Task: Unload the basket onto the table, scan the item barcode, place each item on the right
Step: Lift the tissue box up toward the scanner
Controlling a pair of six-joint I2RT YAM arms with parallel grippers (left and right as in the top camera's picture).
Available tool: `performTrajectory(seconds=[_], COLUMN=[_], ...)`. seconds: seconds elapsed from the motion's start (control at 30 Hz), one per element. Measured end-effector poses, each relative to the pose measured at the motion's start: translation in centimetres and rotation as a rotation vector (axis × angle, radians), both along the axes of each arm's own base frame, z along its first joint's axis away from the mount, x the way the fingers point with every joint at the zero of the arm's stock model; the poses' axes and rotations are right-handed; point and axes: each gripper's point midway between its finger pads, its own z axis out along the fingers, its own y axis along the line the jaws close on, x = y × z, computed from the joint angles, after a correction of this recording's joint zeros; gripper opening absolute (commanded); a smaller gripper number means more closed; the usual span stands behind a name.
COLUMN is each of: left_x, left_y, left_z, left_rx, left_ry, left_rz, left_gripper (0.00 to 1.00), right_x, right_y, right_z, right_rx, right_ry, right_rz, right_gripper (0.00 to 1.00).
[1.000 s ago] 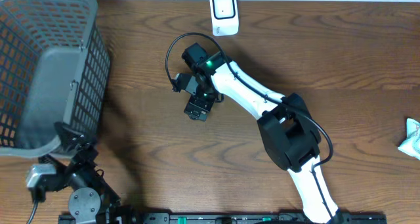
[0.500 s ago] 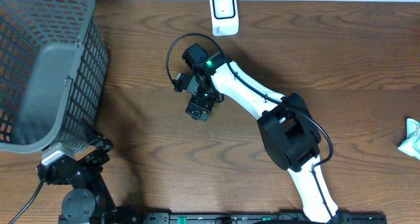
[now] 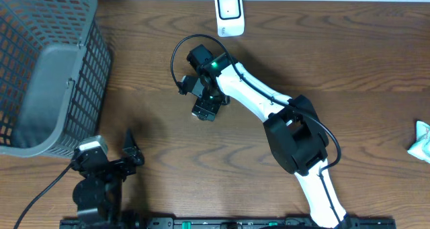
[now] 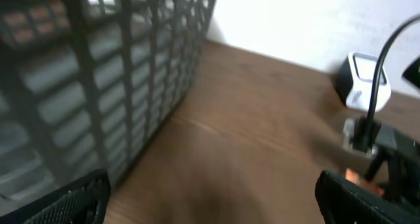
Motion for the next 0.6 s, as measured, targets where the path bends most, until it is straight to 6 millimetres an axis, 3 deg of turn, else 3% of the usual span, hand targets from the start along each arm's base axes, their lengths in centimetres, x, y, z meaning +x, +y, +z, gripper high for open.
performTrajectory(seconds=[0.2,0.6], left_x=[1.0,1.7], left_y=[-0.2,-0.7], left_z=[-3.1,-4.2], left_rx=[-0.01,-0.018], left_ry=[0.023,0.015], left_rz=[-0.021,-0.053], left_gripper=[1.0,1.0], right_x=[0.0,0.1], right_y=[0.0,0.1], right_z=[0.0,0.0], right_rx=[0.001,0.004], right_ry=[-0.001,-0.004], right_rz=[0.0,-0.004], right_gripper=[0.77,0.67])
